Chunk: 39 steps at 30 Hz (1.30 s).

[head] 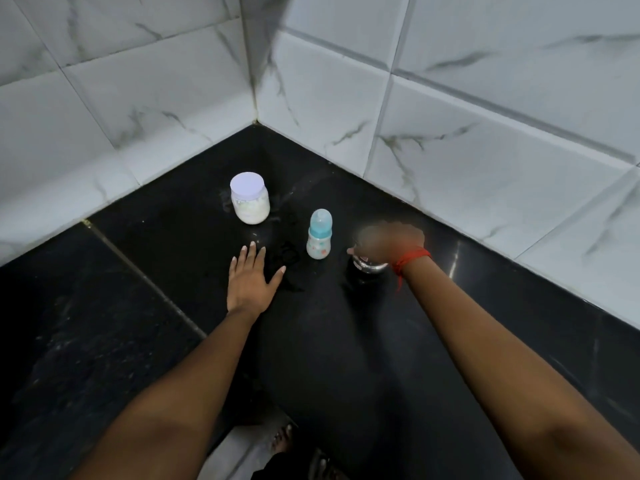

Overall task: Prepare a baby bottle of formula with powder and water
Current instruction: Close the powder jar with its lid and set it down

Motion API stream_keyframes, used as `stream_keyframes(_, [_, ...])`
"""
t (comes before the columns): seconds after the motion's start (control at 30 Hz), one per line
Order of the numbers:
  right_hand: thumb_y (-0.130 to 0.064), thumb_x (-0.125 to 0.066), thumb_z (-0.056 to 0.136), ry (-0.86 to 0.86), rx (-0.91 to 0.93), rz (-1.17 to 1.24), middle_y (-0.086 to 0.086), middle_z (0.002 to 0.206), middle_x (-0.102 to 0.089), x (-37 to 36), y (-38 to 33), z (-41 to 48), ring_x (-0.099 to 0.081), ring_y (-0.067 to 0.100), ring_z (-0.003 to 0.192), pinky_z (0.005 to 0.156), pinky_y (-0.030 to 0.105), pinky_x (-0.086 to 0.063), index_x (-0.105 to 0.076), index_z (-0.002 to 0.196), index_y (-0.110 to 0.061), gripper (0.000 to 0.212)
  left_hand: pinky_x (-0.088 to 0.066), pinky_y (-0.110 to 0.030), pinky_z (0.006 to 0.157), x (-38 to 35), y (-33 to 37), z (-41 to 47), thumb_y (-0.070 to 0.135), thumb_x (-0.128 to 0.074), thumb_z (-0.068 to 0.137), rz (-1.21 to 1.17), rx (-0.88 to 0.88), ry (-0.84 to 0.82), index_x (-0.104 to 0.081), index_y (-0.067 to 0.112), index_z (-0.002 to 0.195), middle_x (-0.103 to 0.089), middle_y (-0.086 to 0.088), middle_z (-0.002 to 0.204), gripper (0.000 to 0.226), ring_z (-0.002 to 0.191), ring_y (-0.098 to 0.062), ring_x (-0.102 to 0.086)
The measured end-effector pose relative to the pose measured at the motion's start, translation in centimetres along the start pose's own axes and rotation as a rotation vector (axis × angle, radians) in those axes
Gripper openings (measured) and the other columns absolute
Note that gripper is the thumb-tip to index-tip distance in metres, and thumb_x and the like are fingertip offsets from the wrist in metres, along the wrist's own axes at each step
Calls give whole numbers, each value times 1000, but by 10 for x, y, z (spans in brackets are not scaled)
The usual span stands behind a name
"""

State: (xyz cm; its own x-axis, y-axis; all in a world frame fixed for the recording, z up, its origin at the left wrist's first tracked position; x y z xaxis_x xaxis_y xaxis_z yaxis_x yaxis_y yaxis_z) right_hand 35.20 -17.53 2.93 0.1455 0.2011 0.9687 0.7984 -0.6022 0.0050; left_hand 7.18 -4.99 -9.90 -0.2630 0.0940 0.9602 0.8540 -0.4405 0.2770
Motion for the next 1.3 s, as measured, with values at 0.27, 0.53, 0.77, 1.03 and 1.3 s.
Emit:
stream_keyframes(0.27, [-68,-70,67,-15,0,158,7,108,-68,2,5,6,-66,31,97,73,33,-51,-67,110,-17,67,-10,-43,132,1,-1,-1,67,-35,103,-31,33,-5,-36,16,161,-27,-7,172,77,161,-23,-16])
stream_keyframes(0.53, [-31,-87,65,4,333,96,1,98,-65,120,-20,21,-63,29,103,86,32,-48,-68,116,-25,55,-8,-42,133,-1,-2,0,69,-37,101,-45,46,-12,-37,17,161,-26,-6,172,80,162,-21,-15])
stream_keyframes(0.77, [-21,-84,69,11,541,18,3,114,-63,173,-104,54,-53,21,98,89,32,-45,-65,121,-24,55,-6,-40,133,-1,-3,1,73,-37,99,-47,59,-25,-35,18,162,-24,-4,173,83,162,-20,-12])
stream_keyframes(1.03, [-27,-82,60,-216,636,45,-5,97,-69,96,-192,63,-67,19,91,72,30,-54,-69,107,-25,49,-6,-40,133,-1,-3,1,73,-38,99,-42,59,-27,-34,18,162,-24,-4,173,83,162,-19,-12])
stream_keyframes(1.3, [-25,-83,67,-279,632,-17,2,111,-66,33,-213,81,-65,24,97,72,30,-52,-62,114,-28,51,-6,-40,133,-1,-4,1,74,-36,99,-14,71,-45,-33,20,162,-22,-3,173,83,162,-19,-10])
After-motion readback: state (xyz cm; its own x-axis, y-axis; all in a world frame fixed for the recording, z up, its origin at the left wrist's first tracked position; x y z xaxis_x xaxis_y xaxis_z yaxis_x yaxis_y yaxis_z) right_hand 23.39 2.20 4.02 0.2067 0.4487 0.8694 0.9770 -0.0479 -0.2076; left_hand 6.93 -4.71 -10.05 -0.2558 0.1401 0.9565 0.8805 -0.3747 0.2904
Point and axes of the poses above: each hand's wrist, its own z-axis towards the middle knuckle, its own x-axis out of the back of the hand, y = z × x, the point moved 9 cm from there along z, towards the middle knuckle
